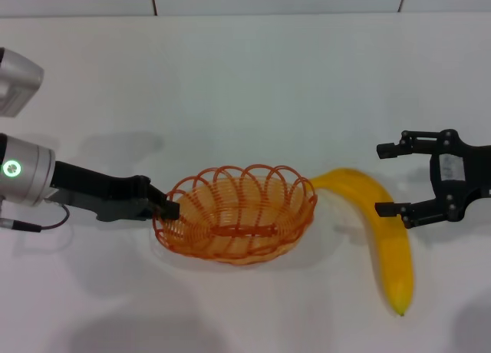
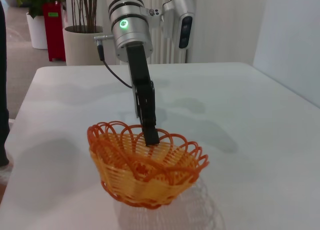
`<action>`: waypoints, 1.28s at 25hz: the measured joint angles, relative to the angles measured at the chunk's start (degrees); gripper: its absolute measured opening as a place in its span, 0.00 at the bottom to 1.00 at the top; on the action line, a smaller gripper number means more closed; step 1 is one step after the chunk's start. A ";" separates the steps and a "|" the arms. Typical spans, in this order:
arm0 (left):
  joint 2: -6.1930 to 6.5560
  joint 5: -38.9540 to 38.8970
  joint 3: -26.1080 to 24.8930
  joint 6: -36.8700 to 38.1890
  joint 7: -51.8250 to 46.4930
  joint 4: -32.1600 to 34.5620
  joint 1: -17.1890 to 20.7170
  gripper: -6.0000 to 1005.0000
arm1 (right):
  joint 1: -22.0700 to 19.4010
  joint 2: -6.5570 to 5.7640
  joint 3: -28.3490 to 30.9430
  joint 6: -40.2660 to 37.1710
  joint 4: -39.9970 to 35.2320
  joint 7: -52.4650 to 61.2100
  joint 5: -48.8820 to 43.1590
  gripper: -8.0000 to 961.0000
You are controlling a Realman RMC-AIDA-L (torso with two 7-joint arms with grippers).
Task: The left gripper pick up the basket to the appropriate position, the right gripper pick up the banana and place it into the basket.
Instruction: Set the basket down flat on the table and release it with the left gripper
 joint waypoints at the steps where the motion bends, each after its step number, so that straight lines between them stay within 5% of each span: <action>1: -0.02 0.00 -0.02 0.00 0.01 -0.15 -0.09 0.09 | 0.00 0.00 0.00 0.00 0.00 0.00 0.00 0.92; 10: 0.11 0.24 -0.07 0.08 0.34 -1.98 -0.80 0.10 | -0.04 -0.01 0.00 0.00 0.00 0.00 0.00 0.92; 13: 0.10 0.31 0.66 0.29 1.03 -2.81 -1.10 0.29 | -0.04 -0.02 0.00 0.00 0.00 0.00 0.00 0.92; 22: -0.01 -0.04 5.10 0.97 2.85 -4.29 -1.91 0.34 | -0.11 -0.05 0.00 -0.01 0.00 0.00 0.00 0.92; 32: 0.07 -5.00 4.80 11.11 10.04 9.79 1.79 0.55 | -1.18 -0.64 1.42 -0.61 0.00 0.00 0.00 0.92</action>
